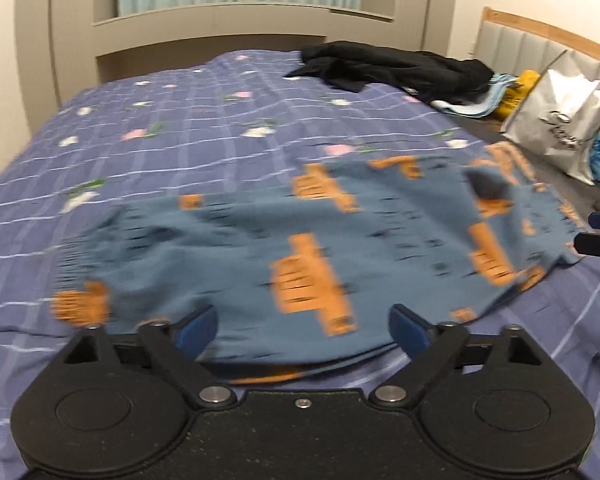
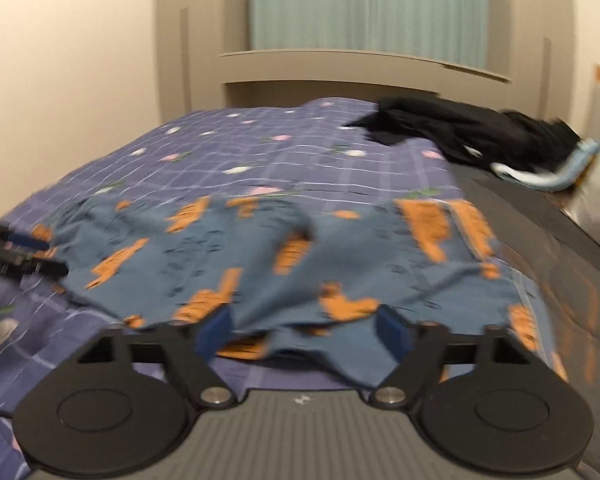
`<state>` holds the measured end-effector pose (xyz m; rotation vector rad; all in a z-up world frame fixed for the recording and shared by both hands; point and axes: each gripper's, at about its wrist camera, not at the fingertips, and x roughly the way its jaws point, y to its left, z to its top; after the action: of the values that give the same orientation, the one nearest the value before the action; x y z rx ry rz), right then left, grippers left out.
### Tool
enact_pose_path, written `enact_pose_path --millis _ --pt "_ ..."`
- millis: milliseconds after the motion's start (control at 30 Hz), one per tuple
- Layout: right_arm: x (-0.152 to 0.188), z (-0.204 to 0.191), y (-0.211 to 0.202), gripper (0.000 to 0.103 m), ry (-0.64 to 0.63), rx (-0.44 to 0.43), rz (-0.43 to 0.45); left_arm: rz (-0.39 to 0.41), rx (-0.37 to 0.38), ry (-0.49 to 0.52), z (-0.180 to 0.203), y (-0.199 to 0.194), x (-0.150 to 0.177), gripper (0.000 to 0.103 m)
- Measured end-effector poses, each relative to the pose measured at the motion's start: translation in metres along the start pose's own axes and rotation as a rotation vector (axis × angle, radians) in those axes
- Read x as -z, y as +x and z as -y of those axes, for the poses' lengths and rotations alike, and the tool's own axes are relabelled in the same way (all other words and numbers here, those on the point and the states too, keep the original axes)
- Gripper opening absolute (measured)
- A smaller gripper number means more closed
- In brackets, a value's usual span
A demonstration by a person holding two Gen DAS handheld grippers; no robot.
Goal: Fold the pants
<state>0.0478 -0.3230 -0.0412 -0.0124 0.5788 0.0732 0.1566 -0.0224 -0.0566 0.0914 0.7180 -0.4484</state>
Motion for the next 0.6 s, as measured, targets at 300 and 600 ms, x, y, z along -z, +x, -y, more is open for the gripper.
enact_pose_path --millis 300,600 --pt "0.017 0.102 -0.008 0.103 0.166 0.154 -0.042 0.072 0.107 0.099 0.098 0.026 -0.022 0.102" --pt "0.014 0.217 0.042 0.086 0.437 0.124 -0.164 0.099 0.175 0.172 0.164 0.047 -0.038 0.102"
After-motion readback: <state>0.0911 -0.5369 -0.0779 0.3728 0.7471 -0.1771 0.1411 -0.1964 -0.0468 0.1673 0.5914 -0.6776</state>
